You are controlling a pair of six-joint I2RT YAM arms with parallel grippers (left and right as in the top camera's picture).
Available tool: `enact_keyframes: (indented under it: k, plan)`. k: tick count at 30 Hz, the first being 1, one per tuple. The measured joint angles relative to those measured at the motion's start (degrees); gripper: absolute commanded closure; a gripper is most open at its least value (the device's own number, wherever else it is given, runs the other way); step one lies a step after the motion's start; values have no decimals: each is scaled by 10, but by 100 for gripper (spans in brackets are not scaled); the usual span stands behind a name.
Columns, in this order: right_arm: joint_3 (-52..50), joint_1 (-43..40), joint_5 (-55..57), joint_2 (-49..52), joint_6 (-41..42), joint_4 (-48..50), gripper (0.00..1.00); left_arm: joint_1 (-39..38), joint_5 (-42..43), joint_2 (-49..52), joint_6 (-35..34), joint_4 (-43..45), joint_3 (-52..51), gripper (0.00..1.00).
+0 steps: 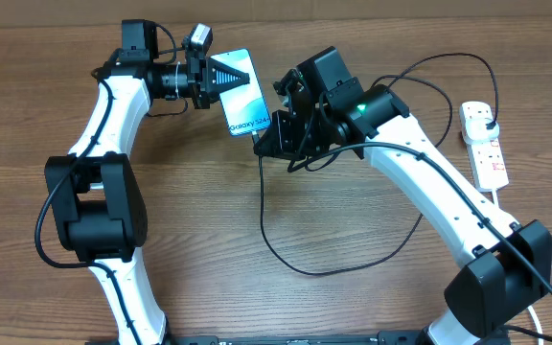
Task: Plug charger to phone and switch on socket
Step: 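Push the connector up into the phone port with the right gripper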
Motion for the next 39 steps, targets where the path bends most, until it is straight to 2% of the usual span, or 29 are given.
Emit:
enact_keyframes:
  k: [9,23,39]
  plan:
    - [0,-3,-5,5,-7,-1,96,0,-4,0,-5,1,0,96]
    - [0,-9,-45,8,-36,21,96,0,-1,0,-73,40,0,96]
    - [-1,-36,-90,9,-50,23,96,0,0,0,-78,59,0,96]
